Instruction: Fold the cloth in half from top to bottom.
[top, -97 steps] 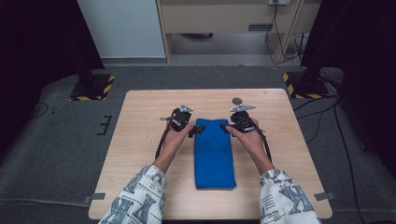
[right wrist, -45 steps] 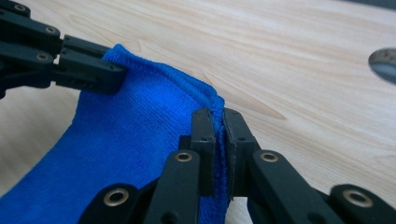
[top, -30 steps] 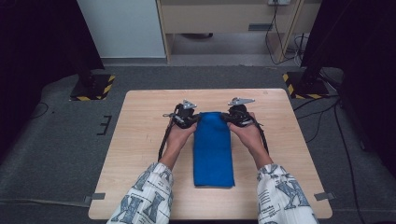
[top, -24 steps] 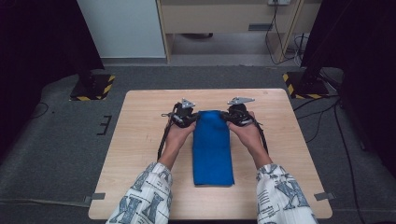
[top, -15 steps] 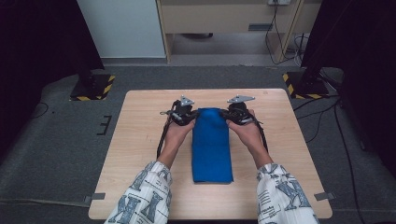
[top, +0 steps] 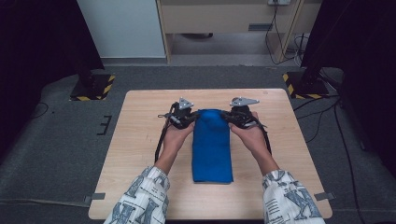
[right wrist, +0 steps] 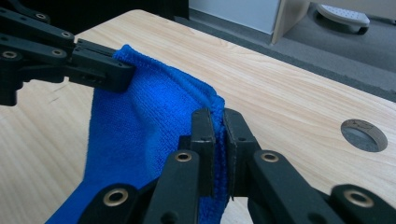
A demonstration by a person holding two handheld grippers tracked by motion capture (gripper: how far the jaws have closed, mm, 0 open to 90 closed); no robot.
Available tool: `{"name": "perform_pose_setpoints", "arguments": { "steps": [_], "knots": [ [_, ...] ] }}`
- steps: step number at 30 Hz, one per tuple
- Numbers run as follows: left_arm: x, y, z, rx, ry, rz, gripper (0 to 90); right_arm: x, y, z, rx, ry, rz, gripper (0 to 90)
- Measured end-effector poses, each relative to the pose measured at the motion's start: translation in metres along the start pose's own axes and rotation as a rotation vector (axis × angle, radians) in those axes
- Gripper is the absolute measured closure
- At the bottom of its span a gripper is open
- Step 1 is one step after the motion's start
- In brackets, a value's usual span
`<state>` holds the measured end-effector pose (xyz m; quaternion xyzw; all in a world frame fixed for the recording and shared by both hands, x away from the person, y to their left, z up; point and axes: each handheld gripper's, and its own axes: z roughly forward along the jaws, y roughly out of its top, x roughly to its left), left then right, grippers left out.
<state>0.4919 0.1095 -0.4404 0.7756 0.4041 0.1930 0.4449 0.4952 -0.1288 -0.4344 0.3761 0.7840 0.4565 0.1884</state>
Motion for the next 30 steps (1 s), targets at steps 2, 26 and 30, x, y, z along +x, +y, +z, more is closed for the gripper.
{"name": "perform_pose_setpoints", "arguments": {
  "steps": [2,26,30],
  "knots": [
    [-0.004,-0.004,-0.003,-0.001,-0.003,0.009,85.3,0.003,-0.004,-0.004,-0.004,0.003,-0.003,84.3],
    [-0.023,-0.031,-0.032,-0.04,-0.084,0.042,84.1,0.022,-0.041,-0.029,-0.027,0.061,-0.02,83.7],
    [-0.026,-0.034,-0.035,-0.035,-0.087,0.061,84.0,0.024,-0.045,-0.034,-0.025,0.075,-0.02,83.7]
  ]
}}
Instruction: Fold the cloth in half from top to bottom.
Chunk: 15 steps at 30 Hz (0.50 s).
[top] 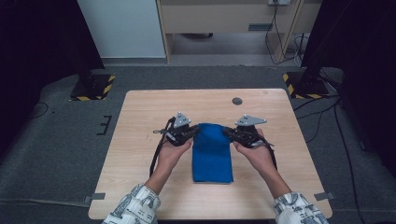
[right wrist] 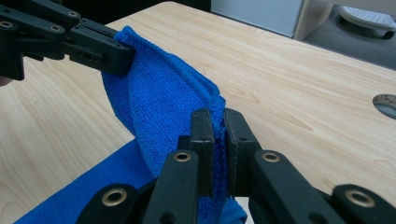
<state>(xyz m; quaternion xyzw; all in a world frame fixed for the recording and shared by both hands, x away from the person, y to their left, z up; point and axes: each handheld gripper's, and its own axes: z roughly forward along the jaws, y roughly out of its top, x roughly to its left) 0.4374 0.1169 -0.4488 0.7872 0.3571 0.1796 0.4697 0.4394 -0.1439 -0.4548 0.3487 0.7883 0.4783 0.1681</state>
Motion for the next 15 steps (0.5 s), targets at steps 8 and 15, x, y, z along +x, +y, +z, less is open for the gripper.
{"name": "perform_pose_setpoints", "arguments": {
  "steps": [8,15],
  "knots": [
    [-0.006,-0.011,-0.007,0.005,-0.014,-0.002,83.8,0.008,-0.008,-0.006,0.017,0.017,-0.025,83.4],
    [-0.006,-0.018,-0.012,0.005,-0.032,-0.011,83.7,0.014,-0.013,-0.008,0.016,0.039,-0.034,83.4]
  ]
}}
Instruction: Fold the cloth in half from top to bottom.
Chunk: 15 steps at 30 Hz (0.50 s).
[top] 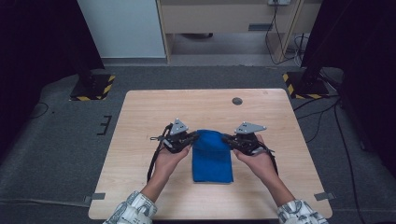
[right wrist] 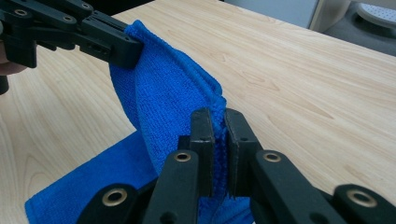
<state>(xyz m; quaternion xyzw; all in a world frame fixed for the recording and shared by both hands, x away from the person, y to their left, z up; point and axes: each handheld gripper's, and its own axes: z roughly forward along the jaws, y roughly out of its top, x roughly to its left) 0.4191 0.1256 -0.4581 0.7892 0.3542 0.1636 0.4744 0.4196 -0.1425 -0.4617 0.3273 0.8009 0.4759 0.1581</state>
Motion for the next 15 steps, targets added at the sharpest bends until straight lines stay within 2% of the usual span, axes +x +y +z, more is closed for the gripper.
{"name": "perform_pose_setpoints", "arguments": {
  "steps": [9,15],
  "knots": [
    [-0.004,-0.013,-0.003,0.027,-0.005,0.006,82.7,0.008,-0.012,0.0,0.013,0.023,0.004,83.3],
    [-0.007,-0.018,-0.004,0.03,-0.018,0.008,82.0,0.009,-0.016,-0.004,-0.001,0.029,0.015,83.4]
  ]
}}
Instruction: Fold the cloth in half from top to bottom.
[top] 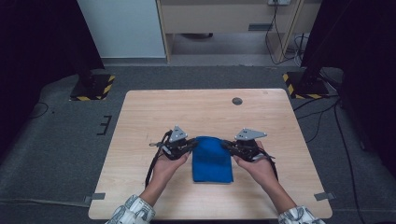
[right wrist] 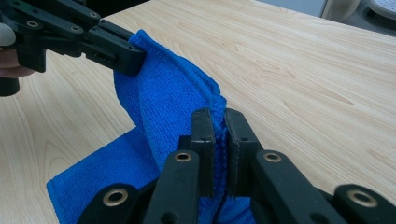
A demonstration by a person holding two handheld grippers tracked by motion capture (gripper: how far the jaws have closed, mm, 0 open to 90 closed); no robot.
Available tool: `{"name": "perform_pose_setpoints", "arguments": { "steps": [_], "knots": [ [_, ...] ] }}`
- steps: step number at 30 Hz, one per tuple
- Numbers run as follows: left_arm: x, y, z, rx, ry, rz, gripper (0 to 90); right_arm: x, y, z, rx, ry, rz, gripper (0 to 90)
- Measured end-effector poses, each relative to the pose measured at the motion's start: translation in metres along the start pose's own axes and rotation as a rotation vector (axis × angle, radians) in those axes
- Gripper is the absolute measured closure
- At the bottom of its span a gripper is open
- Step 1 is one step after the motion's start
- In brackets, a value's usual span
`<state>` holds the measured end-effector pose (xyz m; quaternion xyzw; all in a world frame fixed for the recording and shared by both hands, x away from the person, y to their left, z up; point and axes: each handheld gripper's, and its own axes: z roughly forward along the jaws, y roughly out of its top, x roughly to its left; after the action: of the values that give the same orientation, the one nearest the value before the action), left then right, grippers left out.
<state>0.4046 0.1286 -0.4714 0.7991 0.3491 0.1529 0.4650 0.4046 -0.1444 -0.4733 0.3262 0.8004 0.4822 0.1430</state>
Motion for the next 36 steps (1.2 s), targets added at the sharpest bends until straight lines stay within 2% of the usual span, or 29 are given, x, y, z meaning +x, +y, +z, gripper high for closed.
{"name": "perform_pose_setpoints", "arguments": {
  "steps": [9,11,22,26,30,33,36],
  "knots": [
    [-0.006,-0.013,0.003,0.02,-0.009,0.003,80.2,-0.001,-0.014,-0.002,-0.022,0.025,0.022,83.6],
    [-0.007,-0.015,0.003,0.022,-0.013,-0.006,80.2,0.001,-0.017,-0.001,-0.01,0.03,0.021,83.7],
    [-0.009,-0.021,-0.003,0.02,-0.014,-0.016,80.1,0.007,-0.02,0.0,-0.008,0.039,0.023,83.9],
    [-0.01,-0.025,-0.007,0.023,-0.035,-0.026,73.9,0.01,-0.022,0.0,0.001,0.041,0.014,83.9],
    [-0.01,-0.025,-0.013,-0.006,-0.042,-0.047,68.7,0.01,-0.025,-0.001,0.005,0.05,0.021,83.9],
    [-0.011,-0.025,-0.013,0.009,-0.068,-0.042,64.1,0.01,-0.026,0.0,0.009,0.054,0.014,83.9],
    [-0.013,-0.024,-0.015,0.002,-0.064,-0.041,58.7,0.011,-0.027,0.0,0.015,0.055,0.018,84.0]
  ]
}}
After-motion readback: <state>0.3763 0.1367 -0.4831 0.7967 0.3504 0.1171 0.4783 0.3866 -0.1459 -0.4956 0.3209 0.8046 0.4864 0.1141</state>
